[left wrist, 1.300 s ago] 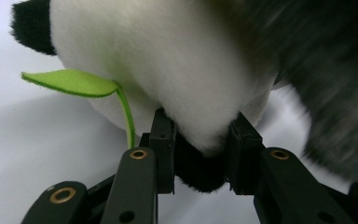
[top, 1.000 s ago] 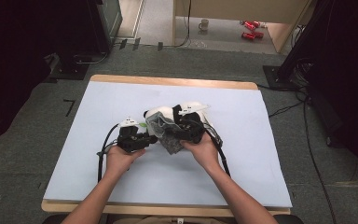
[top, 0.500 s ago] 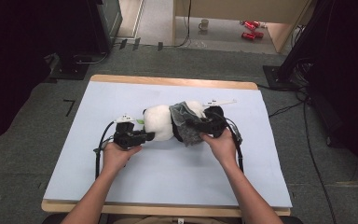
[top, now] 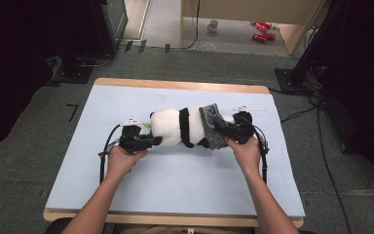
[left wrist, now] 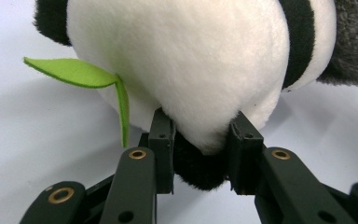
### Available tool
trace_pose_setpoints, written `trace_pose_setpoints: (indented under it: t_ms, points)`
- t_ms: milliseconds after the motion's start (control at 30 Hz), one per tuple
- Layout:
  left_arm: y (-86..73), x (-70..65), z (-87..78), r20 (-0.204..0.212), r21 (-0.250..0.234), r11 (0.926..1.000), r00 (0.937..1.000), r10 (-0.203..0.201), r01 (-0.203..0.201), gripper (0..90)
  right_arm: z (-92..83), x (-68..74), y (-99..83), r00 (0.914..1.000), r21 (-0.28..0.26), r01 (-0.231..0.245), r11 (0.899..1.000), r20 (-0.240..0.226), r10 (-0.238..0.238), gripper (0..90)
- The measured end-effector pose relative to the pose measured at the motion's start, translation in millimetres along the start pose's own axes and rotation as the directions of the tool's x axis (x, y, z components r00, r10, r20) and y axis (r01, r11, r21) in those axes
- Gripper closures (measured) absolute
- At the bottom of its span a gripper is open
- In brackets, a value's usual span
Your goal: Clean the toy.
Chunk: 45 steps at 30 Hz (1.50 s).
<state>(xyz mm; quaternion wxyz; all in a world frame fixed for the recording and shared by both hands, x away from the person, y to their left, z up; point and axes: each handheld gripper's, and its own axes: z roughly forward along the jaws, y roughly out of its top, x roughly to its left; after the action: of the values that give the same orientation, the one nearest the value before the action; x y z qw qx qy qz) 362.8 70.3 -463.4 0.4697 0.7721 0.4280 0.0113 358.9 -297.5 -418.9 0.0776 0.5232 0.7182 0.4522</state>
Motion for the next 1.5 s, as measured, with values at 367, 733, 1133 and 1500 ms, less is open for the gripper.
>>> trace_pose_setpoints:
  t_ms: [367,733,1133,1500]
  points:
    - [-2.1,-0.4,1.3,0.004,-0.011,0.9997,0.9997,-0.023,0.023,68.2,-12.9,-23.4,-5.7,0.9968,-0.011,-0.067,0.998,0.044,0.067,79.5]
    - [0.8,-15.4,2.5,0.013,0.007,0.9989,0.9988,-0.047,0.047,67.8,-11.5,53.5,14.5,0.9859,-0.06,0.072,0.996,-0.147,-0.08,79.5]
    - [0.1,-41.1,-1.3,0.008,0.024,0.9979,0.9981,-0.06,0.06,67.5,42.1,99.3,-7.7,0.9524,0.083,0.168,0.982,-0.271,-0.14,79.2]
    - [-3.3,-25.7,-3.0,-0.019,0.048,0.9977,0.9987,-0.047,0.048,68.6,49.0,83.8,-12.2,0.9523,0.097,0.267,0.959,-0.179,-0.247,79.2]
